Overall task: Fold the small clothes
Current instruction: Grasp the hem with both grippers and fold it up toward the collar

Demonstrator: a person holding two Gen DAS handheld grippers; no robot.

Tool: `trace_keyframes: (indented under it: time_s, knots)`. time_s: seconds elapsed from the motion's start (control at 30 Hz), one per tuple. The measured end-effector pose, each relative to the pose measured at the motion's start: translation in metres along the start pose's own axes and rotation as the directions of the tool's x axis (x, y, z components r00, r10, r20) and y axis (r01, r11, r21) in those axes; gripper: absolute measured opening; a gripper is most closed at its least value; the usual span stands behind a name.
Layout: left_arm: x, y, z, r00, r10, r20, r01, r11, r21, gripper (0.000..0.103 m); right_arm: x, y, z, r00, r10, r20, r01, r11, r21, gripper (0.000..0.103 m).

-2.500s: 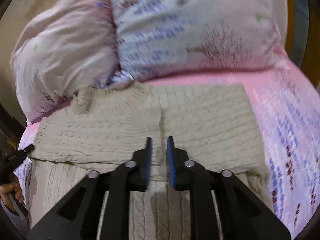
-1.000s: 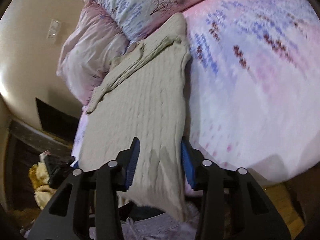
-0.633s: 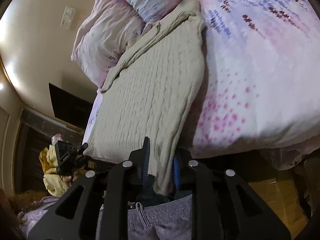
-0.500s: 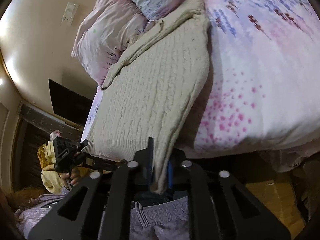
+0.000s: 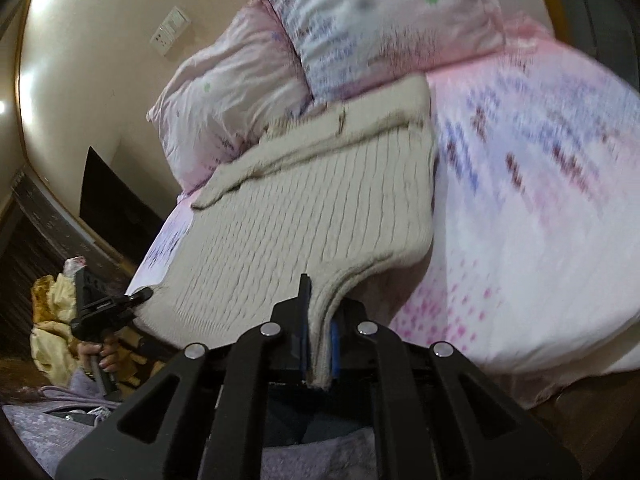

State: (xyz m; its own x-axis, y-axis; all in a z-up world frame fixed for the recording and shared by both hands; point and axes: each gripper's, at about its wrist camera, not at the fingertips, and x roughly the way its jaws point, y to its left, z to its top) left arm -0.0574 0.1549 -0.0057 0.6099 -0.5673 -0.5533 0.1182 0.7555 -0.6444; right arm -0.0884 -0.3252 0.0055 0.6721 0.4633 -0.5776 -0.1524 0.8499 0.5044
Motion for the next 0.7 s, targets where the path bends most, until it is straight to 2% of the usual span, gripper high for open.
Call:
trace_keyframes:
  time_s: [0.1, 0.27, 0.4, 0.43, 0.57, 0.7]
  knots:
    - [-0.004, -0.005, 0.013, 0.999, 0.000, 0.033, -0.001, 1.000, 0.026, 0.006, -0.010, 0.007, 0.009, 0.996, -0.035, 0.080, 0.039, 0.998, -0.040, 0.007]
    - [-0.013, -0.016, 0.044, 0.992, 0.001, 0.126, -0.011, 0.997, 0.073, 0.006, -0.017, 0.021, 0.030, 0.968, -0.099, 0.230, 0.124, 0.987, -0.098, 0.007]
    - [-0.018, -0.030, 0.077, 0.974, 0.005, 0.228, -0.031, 0.994, 0.109, 0.006, -0.019, 0.033, 0.049, 0.927, -0.127, 0.354, 0.186, 0.973, -0.138, 0.007]
    - [-0.017, -0.033, 0.085, 0.970, 0.010, 0.243, -0.040, 0.992, 0.119, 0.006, -0.018, 0.038, 0.055, 0.909, -0.138, 0.393, 0.212, 0.965, -0.152, 0.007]
    - [-0.004, -0.047, 0.118, 0.957, 0.037, 0.287, -0.086, 0.983, 0.161, 0.006, -0.007, 0.050, 0.072, 0.863, -0.185, 0.471, 0.298, 0.938, -0.177, 0.007]
    - [0.017, -0.056, 0.151, 0.947, 0.060, 0.315, -0.125, 0.974, 0.191, 0.006, 0.006, 0.049, 0.091, 0.839, -0.209, 0.502, 0.326, 0.932, -0.157, 0.007]
